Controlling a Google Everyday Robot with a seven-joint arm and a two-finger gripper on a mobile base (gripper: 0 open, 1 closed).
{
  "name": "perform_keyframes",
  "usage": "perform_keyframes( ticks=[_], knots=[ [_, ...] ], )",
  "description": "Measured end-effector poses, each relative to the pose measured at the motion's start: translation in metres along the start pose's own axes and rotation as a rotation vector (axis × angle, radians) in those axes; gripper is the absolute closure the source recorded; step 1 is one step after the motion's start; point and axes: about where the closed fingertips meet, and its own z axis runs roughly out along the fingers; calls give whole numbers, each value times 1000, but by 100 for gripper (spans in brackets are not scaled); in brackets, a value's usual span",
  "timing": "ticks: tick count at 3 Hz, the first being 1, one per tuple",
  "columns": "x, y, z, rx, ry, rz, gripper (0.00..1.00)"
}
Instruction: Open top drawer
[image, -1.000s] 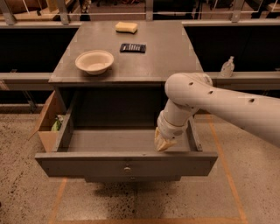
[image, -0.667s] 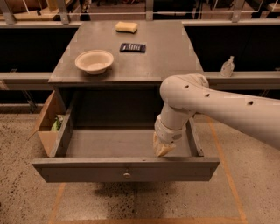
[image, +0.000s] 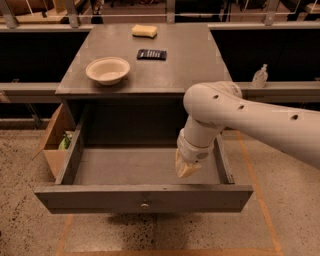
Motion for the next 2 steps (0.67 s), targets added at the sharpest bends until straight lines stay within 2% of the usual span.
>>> perform_keyframes(
  ticks=[1, 2],
  knots=[
    [13, -29, -37, 115, -26, 103, 100],
    [26, -49, -73, 203, -60, 187, 100]
  ],
)
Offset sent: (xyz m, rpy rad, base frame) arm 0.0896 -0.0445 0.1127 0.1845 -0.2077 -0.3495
